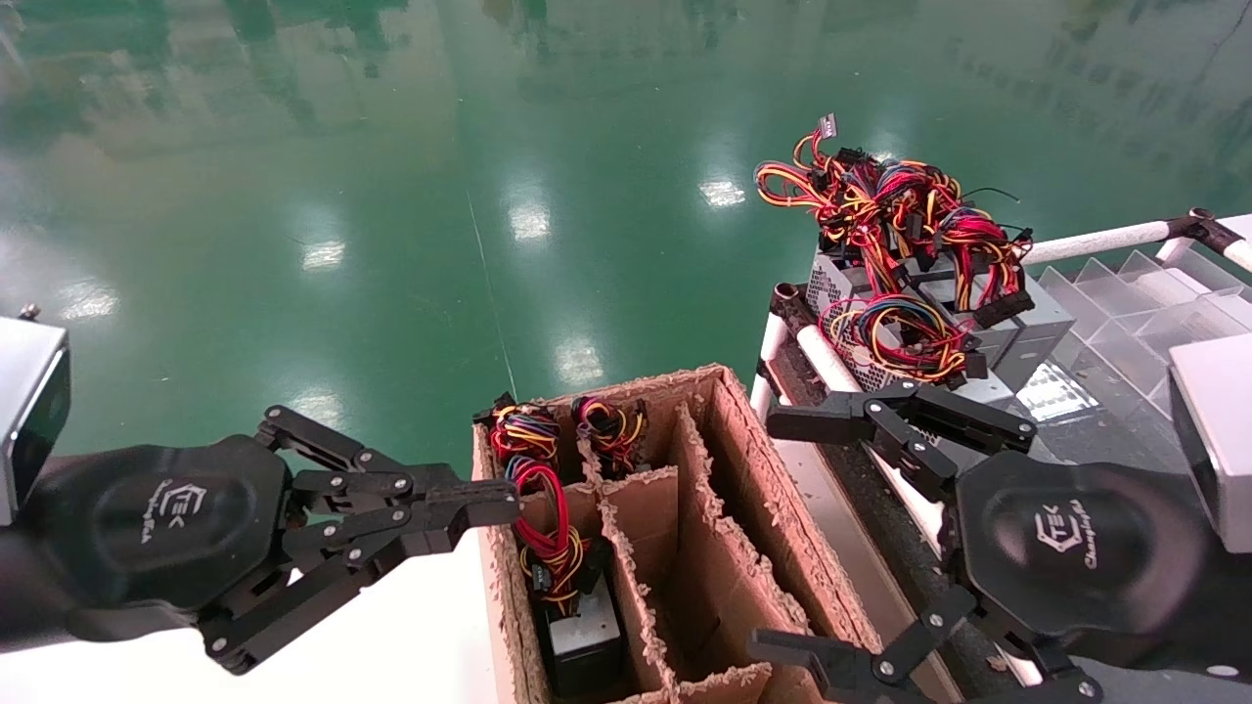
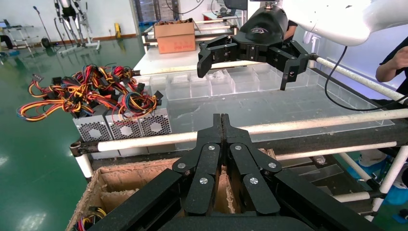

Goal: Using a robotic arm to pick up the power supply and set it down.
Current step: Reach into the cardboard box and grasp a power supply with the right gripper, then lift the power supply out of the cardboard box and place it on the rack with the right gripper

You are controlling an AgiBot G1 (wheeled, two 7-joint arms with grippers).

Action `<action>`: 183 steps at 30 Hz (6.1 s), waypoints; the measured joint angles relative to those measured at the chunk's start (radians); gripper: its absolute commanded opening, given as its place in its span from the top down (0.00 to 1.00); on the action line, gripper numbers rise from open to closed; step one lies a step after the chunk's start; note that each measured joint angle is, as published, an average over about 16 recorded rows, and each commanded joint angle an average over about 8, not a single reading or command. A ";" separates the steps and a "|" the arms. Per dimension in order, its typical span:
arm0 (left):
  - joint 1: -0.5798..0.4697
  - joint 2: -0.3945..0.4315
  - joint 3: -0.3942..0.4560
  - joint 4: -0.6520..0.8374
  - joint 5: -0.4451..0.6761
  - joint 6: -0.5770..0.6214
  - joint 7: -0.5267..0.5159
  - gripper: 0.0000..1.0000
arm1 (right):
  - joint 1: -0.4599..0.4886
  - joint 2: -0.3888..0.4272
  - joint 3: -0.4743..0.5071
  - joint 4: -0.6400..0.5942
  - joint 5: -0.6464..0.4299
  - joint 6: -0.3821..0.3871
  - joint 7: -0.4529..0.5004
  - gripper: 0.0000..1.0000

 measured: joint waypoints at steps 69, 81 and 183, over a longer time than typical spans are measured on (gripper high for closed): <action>0.000 0.000 0.001 0.001 0.000 0.000 0.001 0.00 | 0.348 -0.660 -0.325 -0.801 -0.515 0.234 -0.141 1.00; -0.001 0.000 0.001 0.001 -0.001 0.000 0.001 0.00 | 0.387 -0.718 -0.326 -0.962 -0.502 0.208 -0.240 1.00; -0.001 -0.001 0.003 0.001 -0.002 -0.001 0.002 0.00 | 1.020 -0.010 -0.212 -1.155 -0.364 0.084 -0.174 1.00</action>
